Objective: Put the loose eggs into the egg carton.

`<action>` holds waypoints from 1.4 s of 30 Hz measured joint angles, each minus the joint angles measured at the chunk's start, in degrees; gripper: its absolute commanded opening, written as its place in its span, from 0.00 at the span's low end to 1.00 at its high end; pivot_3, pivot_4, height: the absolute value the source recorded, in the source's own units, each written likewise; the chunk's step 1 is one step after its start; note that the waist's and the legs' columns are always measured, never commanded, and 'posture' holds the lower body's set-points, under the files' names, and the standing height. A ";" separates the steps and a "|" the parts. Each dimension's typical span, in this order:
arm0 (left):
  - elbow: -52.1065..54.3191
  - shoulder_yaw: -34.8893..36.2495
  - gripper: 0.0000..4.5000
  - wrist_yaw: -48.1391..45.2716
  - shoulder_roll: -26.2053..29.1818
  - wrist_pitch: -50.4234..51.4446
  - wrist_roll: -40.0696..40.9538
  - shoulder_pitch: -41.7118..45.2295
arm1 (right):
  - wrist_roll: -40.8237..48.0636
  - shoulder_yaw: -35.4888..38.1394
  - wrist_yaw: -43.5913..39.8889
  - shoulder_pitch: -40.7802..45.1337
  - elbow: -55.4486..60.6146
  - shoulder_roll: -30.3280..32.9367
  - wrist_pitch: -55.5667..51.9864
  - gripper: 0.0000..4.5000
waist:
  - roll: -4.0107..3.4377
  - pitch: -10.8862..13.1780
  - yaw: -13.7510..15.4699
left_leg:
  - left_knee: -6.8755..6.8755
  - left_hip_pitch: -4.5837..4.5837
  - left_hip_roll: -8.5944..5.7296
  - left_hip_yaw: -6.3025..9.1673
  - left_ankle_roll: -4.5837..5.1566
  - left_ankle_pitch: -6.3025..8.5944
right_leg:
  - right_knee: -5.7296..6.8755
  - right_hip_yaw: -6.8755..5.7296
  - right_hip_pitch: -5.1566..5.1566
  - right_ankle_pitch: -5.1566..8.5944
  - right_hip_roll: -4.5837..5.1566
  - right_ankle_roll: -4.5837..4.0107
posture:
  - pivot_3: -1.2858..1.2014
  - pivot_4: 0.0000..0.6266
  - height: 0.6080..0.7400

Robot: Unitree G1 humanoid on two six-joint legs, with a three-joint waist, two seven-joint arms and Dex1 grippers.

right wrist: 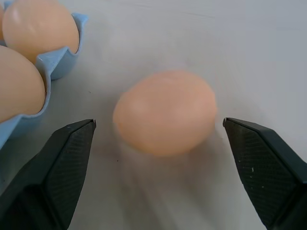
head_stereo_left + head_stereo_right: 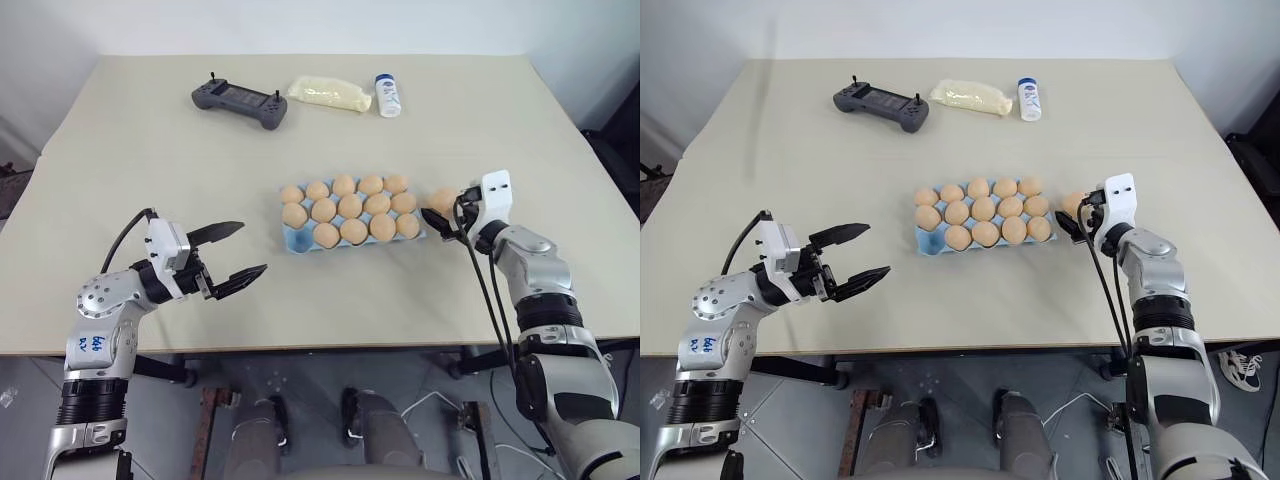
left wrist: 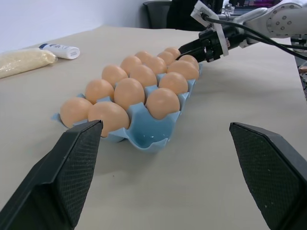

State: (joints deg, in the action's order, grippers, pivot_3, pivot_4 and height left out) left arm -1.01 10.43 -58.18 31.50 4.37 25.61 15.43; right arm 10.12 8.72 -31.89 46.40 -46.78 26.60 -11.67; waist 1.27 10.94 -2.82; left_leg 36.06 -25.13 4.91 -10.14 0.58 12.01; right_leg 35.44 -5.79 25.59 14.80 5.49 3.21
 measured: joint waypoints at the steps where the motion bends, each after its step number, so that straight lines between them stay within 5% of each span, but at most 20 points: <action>1: 0.00 -0.04 1.00 0.00 -0.01 0.00 0.00 0.02 | -0.10 0.00 0.16 1.08 -1.86 -0.06 0.91 0.99 | 0.00 0.00 -0.21 | 0.00 0.00 -0.02 0.00 0.00 0.00 | 0.00 0.00 0.00 0.00 0.00 0.00 | 0.52 0.24 1.00; 7: -0.04 -0.18 1.00 0.13 -0.04 0.00 0.00 0.05 | -1.36 0.03 1.58 6.02 -11.07 -0.60 5.58 0.95 | 0.00 0.00 -0.59 | 0.00 0.01 -0.10 -0.01 -0.04 -0.03 | 0.00 0.00 0.00 0.00 -0.02 0.00 | 0.52 0.24 1.00; 10: -0.03 -0.18 1.00 0.50 -0.04 0.00 0.00 0.04 | -1.45 0.36 2.18 7.01 -13.60 -1.06 6.39 0.80 | 0.00 0.00 -0.57 | 0.00 0.01 -0.09 0.01 -0.08 -0.06 | 0.02 0.00 0.00 0.00 -0.02 0.00 | 0.52 0.24 1.00; 15: -0.02 -0.18 1.00 0.86 -0.04 0.00 0.00 -0.17 | -0.99 0.72 1.68 7.05 -14.31 -2.04 6.75 0.41 | 0.00 0.00 -0.56 | 0.01 0.02 -0.07 0.01 -0.07 -0.07 | 0.07 0.02 0.00 0.00 -0.01 0.00 | 0.52 0.24 1.00; 17: -0.02 -0.18 1.00 0.96 -0.04 -0.01 0.00 -0.31 | -0.98 0.77 1.73 7.05 -14.27 -2.04 6.77 0.36 | 0.00 0.00 -0.55 | 0.01 0.02 -0.06 0.01 -0.07 -0.07 | 0.07 0.02 0.00 0.00 0.00 0.00 | 0.52 0.24 1.00; 24: -0.01 -0.19 1.00 0.97 -0.12 -0.12 0.00 -0.30 | -0.39 0.81 1.78 6.87 -5.05 -1.70 5.14 0.36 | -0.04 0.03 -0.55 | -0.01 0.02 0.06 0.03 -0.07 -0.08 | 0.08 0.03 0.03 0.00 0.07 0.00 | 0.52 0.24 1.00; 33: -0.47 -0.26 1.00 0.32 -0.20 -0.28 0.00 -0.24 | 4.13 -3.00 -0.87 -0.34 33.12 -0.95 -14.89 0.36 | -0.05 0.03 -0.39 | -0.06 0.01 0.22 0.07 -0.14 -0.05 | 0.09 0.00 0.07 0.07 0.08 -0.12 | 0.52 0.24 1.00; 37: -2.14 -0.26 1.00 -0.33 -0.18 -0.66 -0.01 -0.24 | 7.93 -11.62 -1.19 -5.11 50.25 -6.79 -25.95 0.36 | -0.06 0.02 -0.76 | -0.07 0.03 0.39 0.07 -0.18 -0.03 | 0.15 -0.02 0.10 0.11 -0.05 -0.25 | 0.52 0.24 1.00; 42: -3.03 -0.02 1.00 -0.67 0.15 -1.60 -0.02 -0.26 | 7.70 -18.79 0.86 -5.63 54.67 -13.31 -29.29 0.36 | -0.04 0.01 -0.19 | -0.04 -0.03 0.36 0.08 -0.21 -0.03 | 0.09 -0.12 0.09 0.12 -0.02 -0.29 | 0.52 0.24 1.00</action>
State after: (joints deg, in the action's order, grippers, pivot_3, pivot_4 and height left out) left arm -4.04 10.42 -58.85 31.66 2.77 25.59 15.17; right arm 17.82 -10.07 -31.03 40.77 7.89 13.29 -40.96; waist 1.23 10.95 -3.01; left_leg 36.03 -25.16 5.27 -10.06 0.37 11.98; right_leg 35.53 -5.90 25.68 14.93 5.48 2.92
